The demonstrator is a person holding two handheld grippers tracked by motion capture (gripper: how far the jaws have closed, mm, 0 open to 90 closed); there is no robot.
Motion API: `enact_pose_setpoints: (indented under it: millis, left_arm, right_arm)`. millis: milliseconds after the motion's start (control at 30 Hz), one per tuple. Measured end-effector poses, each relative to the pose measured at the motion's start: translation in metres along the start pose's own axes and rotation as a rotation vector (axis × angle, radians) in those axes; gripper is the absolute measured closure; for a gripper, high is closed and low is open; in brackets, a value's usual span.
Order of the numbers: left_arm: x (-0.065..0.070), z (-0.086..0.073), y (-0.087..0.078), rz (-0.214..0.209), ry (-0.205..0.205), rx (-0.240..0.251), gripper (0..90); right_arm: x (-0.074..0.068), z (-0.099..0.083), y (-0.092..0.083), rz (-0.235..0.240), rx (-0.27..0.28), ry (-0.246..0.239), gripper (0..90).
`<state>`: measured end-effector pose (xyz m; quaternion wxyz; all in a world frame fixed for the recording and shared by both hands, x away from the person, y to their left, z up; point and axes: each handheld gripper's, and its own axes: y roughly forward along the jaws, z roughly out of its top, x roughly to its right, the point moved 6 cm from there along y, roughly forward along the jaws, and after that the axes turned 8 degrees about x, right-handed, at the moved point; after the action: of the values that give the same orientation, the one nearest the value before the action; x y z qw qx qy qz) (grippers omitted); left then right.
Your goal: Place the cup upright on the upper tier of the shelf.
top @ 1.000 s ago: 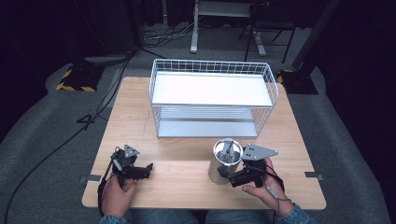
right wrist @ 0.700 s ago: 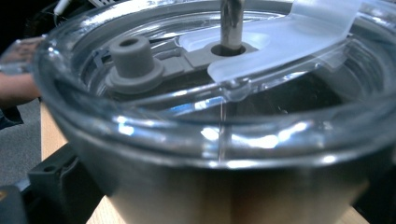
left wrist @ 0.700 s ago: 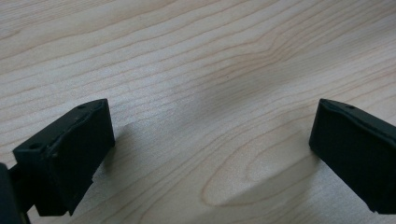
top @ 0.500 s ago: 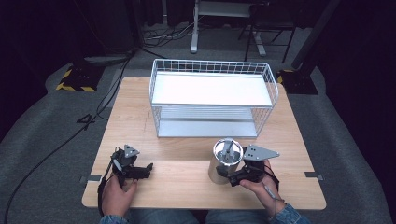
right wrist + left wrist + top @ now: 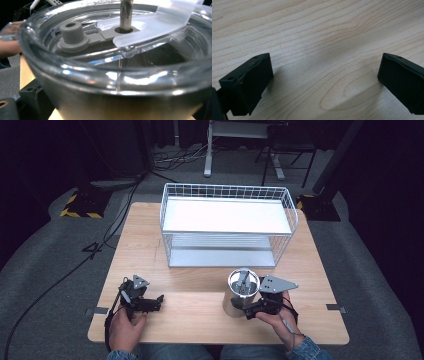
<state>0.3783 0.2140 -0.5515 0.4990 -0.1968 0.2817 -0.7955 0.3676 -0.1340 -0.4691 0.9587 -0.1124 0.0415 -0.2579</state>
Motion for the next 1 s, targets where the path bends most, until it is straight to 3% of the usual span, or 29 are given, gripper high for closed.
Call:
enact_pose_setpoints:
  millis: [133, 367, 1000]
  left_arm:
    - [0.000, 0.000, 0.000, 0.000, 0.001, 0.000, 0.4]
    - [0.000, 0.000, 0.000, 0.001, 0.003, -0.001, 0.4]
    - [0.000, 0.000, 0.000, 0.000, 0.003, -0.001, 0.4]
  right_arm:
    - [-0.002, 0.003, -0.001, -0.001, -0.023, -0.025, 3.6]
    - [-0.003, 0.011, -0.003, 0.008, -0.032, -0.026, 3.6]
    - [0.002, 0.070, -0.019, -0.005, -0.023, -0.043, 3.6]
